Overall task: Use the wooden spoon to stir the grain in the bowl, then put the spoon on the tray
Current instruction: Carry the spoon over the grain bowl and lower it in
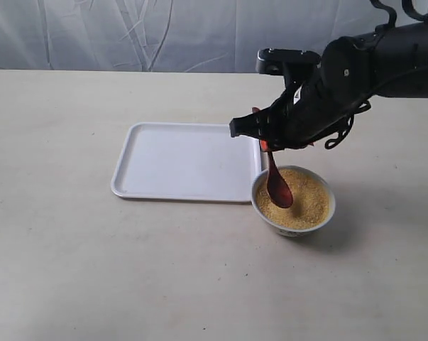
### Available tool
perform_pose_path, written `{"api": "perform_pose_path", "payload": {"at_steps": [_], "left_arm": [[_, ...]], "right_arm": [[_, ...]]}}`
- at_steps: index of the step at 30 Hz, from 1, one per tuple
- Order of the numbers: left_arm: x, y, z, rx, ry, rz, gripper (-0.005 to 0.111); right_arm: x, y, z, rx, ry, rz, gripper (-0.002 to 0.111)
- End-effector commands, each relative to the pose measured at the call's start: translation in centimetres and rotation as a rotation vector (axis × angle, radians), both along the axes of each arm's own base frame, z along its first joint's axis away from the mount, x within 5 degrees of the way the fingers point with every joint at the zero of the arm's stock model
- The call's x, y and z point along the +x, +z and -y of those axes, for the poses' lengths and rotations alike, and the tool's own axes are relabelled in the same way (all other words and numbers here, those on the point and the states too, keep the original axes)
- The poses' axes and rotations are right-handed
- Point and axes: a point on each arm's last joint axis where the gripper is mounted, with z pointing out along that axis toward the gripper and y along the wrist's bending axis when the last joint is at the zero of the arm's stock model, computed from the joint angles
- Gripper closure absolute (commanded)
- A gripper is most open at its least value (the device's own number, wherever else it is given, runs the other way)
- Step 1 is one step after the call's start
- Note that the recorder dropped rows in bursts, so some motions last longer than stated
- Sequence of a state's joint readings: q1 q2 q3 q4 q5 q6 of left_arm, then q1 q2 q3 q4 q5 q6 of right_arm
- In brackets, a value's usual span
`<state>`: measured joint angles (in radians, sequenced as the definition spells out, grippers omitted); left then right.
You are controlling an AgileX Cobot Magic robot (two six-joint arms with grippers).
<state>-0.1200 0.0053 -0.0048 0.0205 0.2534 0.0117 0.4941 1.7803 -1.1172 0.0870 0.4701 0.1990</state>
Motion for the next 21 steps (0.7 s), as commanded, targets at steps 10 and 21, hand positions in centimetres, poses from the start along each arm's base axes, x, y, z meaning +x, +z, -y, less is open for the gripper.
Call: {"api": "perform_pose_path", "payload": {"at_steps": [10, 21], "left_arm": [[0.0, 0.0, 0.0, -0.004, 0.0, 0.01, 0.107], [0.0, 0.0, 0.0, -0.004, 0.0, 0.01, 0.107]], "right_arm": [[-0.5, -1.4, 1.0, 0.004, -0.082, 0.037, 0.107], [-0.5, -3.2, 1.0, -0.023, -0.095, -0.037, 0.081]]}}
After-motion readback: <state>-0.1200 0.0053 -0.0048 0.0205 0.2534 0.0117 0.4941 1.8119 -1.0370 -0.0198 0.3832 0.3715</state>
